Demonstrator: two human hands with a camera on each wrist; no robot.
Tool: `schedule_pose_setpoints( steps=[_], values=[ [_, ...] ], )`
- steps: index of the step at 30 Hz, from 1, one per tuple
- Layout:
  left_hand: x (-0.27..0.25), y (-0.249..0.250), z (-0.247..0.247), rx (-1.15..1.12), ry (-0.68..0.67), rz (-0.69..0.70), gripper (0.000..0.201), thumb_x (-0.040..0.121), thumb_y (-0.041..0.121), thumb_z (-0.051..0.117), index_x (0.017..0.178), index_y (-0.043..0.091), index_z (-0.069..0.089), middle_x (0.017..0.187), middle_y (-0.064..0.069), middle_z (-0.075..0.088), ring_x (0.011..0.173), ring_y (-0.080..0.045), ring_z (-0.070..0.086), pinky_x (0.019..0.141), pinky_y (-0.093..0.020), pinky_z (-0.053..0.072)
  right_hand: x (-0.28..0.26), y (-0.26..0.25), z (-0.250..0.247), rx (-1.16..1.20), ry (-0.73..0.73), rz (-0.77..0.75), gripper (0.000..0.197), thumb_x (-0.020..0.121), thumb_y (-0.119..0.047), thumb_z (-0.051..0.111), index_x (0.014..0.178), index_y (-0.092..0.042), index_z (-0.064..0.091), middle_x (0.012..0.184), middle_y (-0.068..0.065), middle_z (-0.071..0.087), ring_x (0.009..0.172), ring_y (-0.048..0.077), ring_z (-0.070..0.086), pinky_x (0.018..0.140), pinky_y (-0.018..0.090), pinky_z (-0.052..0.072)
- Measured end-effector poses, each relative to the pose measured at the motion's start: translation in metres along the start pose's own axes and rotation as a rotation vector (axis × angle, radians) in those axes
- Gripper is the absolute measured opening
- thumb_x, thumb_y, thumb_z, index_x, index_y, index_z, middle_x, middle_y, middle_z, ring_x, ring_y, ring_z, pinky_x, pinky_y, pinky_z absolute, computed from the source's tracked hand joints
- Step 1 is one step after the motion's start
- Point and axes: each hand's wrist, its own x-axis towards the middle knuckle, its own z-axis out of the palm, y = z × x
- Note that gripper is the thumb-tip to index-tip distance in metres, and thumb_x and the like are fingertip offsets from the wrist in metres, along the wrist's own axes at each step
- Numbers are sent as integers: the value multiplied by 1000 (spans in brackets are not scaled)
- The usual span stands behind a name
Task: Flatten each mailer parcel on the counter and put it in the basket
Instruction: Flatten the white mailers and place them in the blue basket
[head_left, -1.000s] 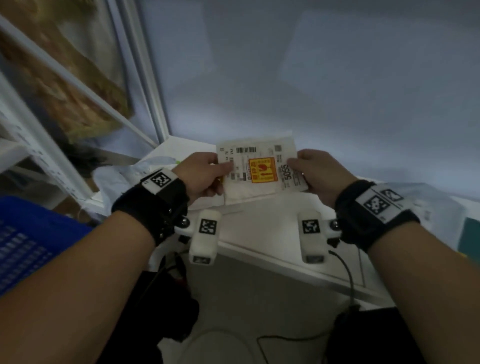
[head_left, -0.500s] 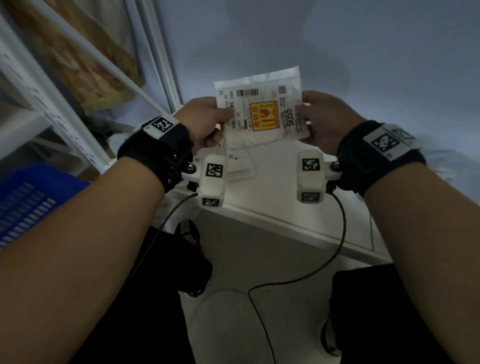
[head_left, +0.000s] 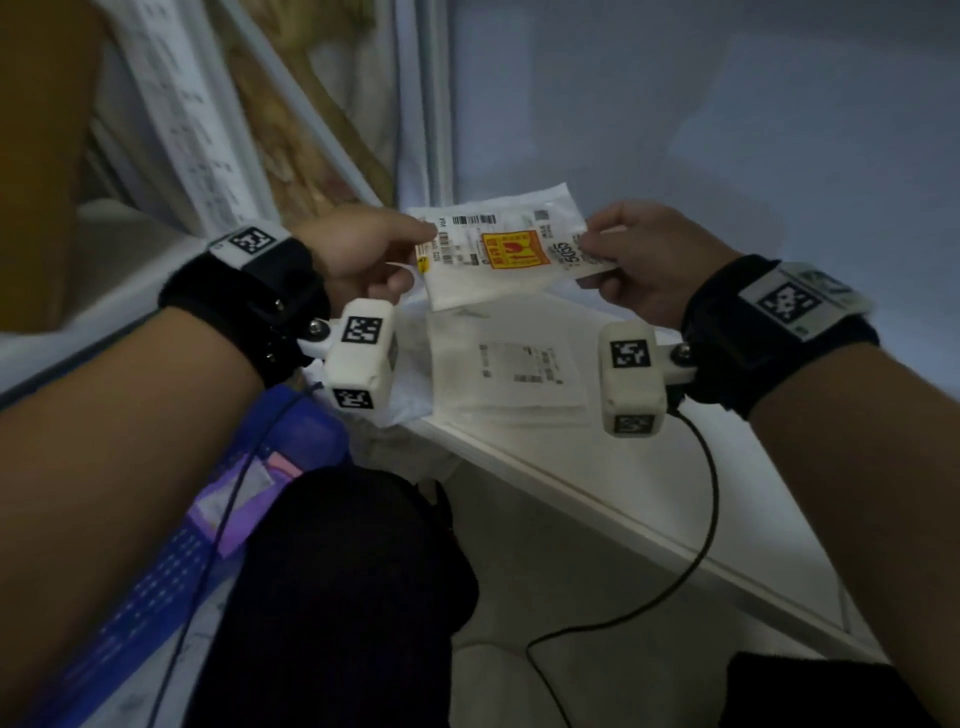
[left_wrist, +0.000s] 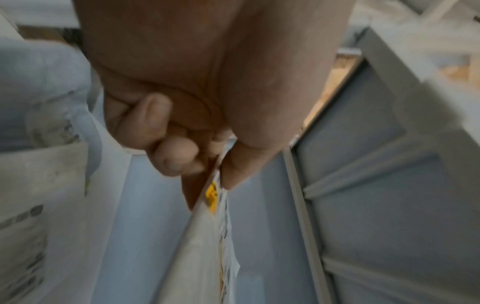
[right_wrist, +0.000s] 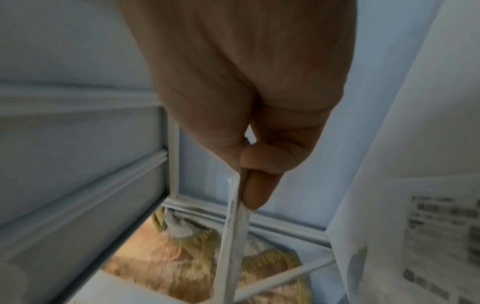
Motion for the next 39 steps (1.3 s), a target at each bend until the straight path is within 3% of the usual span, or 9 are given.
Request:
schedule_pose_setpoints(
  steps=[4, 7, 12, 15, 19, 23, 31, 36, 39],
  values=[
    [-13, -11, -56, -25, -25, -44, 20, 99, 18, 42, 113, 5, 49, 51, 2, 56, 34, -9, 31, 32, -15, 20, 14, -14, 54, -66, -89, 0, 13, 96, -3, 55, 102, -14, 51, 80, 9, 61, 41, 9, 54, 35, 15, 30],
    [-20, -33, -98, -43, 9, -113, 25, 96, 19, 45, 116, 5, 49, 45, 0, 47, 31, -9, 28, 32, -16, 19, 28, -14, 98, -95, -139, 49, 13, 96, -2, 55, 104, -13, 52, 82, 11, 60, 39, 6, 49, 34, 16, 30],
    [-31, -82, -164, -71, 68, -240, 21, 94, 26, 46, 106, 9, 49, 45, -4, 38, 32, -12, 24, 33, -15, 20, 45, 2, 175, -114, -230, 114, 15, 98, -3, 52, 87, -12, 54, 75, 14, 63, 39, 8, 51, 36, 15, 35],
    [-38, -114, -195, -133, 223, -231, 23, 98, 20, 43, 82, 5, 50, 44, -1, 45, 30, -9, 29, 31, -16, 17, 50, 22, 218, -65, -334, 129, 14, 100, -5, 51, 88, -13, 53, 80, 15, 67, 48, 13, 60, 42, 18, 44],
    [-49, -161, -226, -141, 376, -269, 23, 100, 12, 42, 79, 10, 51, 44, 3, 52, 30, -6, 40, 29, -11, 24, 48, 58, 262, -45, -467, 181, 13, 100, -8, 49, 93, -14, 57, 84, 9, 71, 70, 19, 68, 65, 28, 56],
    [-64, -212, -259, -171, 425, -338, 21, 99, 10, 45, 78, 9, 52, 48, 1, 56, 31, -7, 41, 30, -12, 29, 43, 85, 295, -110, -551, 264, 16, 97, -3, 52, 87, -12, 61, 70, 4, 67, 65, 16, 66, 67, 27, 54],
    [-74, -295, -284, -226, 526, -617, 19, 98, 14, 48, 86, 4, 58, 50, -1, 59, 31, -9, 47, 33, -13, 35, 46, 117, 340, -282, -591, 422, 9, 97, -23, 59, 100, -14, 59, 109, 11, 59, 102, 30, 62, 88, 35, 55],
    [-63, -350, -279, -132, 704, -679, 12, 86, 10, 61, 81, -1, 62, 49, -10, 60, 54, -27, 57, 56, -31, 43, 54, 125, 350, -333, -576, 436, 11, 97, -25, 58, 103, -16, 59, 109, 9, 59, 90, 27, 59, 75, 33, 52],
    [-54, -362, -265, -31, 649, -756, 15, 84, 9, 63, 73, 0, 65, 51, -12, 58, 51, -25, 51, 52, -30, 42, 61, 131, 355, -372, -571, 431, 19, 97, -27, 57, 112, -15, 61, 111, 8, 62, 90, 26, 60, 78, 33, 51]
  ],
)
